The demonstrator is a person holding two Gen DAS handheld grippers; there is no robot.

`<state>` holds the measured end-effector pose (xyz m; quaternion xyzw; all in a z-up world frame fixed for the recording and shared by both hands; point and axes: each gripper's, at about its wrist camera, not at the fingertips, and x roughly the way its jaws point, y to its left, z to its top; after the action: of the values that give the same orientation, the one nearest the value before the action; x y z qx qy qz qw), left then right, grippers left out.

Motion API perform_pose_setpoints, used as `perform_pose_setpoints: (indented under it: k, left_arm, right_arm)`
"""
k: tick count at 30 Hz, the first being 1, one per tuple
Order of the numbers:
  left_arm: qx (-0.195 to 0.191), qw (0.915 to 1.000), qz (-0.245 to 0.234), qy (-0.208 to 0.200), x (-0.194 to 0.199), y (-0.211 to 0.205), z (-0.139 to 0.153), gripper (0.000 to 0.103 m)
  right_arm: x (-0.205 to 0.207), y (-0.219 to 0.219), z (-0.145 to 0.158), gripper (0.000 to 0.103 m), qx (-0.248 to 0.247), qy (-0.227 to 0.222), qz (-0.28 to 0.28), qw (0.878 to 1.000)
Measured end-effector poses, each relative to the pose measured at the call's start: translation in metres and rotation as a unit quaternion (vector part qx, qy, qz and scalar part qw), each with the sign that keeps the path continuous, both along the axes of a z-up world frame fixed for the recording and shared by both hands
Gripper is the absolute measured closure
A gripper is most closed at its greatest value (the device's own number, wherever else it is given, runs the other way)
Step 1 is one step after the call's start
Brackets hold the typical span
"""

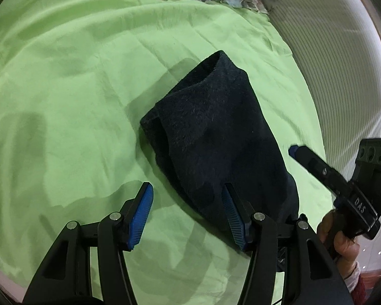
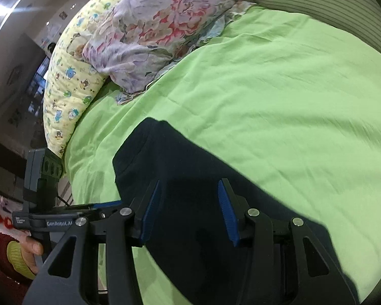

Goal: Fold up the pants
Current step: 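Lower the folded pants onto the sheet and open both grippers, then grasp the folded pants edge with the left gripper while the right gripper grasps beside it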

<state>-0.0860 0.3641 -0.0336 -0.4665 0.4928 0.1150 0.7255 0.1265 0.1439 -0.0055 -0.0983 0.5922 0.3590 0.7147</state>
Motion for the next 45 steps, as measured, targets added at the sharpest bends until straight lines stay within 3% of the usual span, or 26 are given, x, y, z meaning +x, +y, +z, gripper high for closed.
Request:
perform_pose_setpoints:
  k: [6, 18, 20, 22, 26, 31, 36, 45]
  left_arm:
    - [-0.012, 0.9999, 0.007, 0.006, 0.006, 0.006, -0.012, 0.046]
    - [-0.022, 0.9995, 0.023, -0.001, 0.005, 0.018, -0.021, 0.050]
    - [-0.021, 0.9995, 0.024, -0.002, 0.005, 0.018, -0.021, 0.053]
    - [-0.021, 0.9995, 0.025, -0.004, 0.004, 0.019, -0.021, 0.064]
    - [-0.023, 0.9992, 0.028, -0.015, 0.002, 0.022, -0.021, 0.078]
    - [-0.003, 0.9994, 0.007, -0.035, 0.004, 0.016, -0.002, 0.086]
    - [0.013, 0.9971, -0.013, -0.074, 0.010, 0.006, 0.037, 0.087]
    - [0.036, 0.9845, -0.087, -0.148, 0.030, -0.038, 0.114, 0.088]
  right_arm:
    - [0.024, 0.025, -0.009, 0.055, -0.015, 0.010, 0.039, 0.999]
    - [0.049, 0.081, -0.051, 0.055, -0.038, 0.083, 0.153, 0.984]
    - [0.049, 0.088, -0.060, 0.055, -0.045, 0.094, 0.168, 0.980]
    - [0.047, 0.093, -0.069, 0.055, -0.050, 0.108, 0.179, 0.977]
    - [0.043, 0.093, -0.073, 0.074, -0.046, 0.109, 0.183, 0.976]
    - [0.037, 0.082, -0.053, 0.081, -0.020, 0.091, 0.176, 0.980]
    - [0.033, 0.054, -0.007, 0.082, 0.037, 0.063, 0.142, 0.987]
    - [0.019, -0.016, 0.070, 0.083, 0.113, 0.006, 0.070, 0.991]
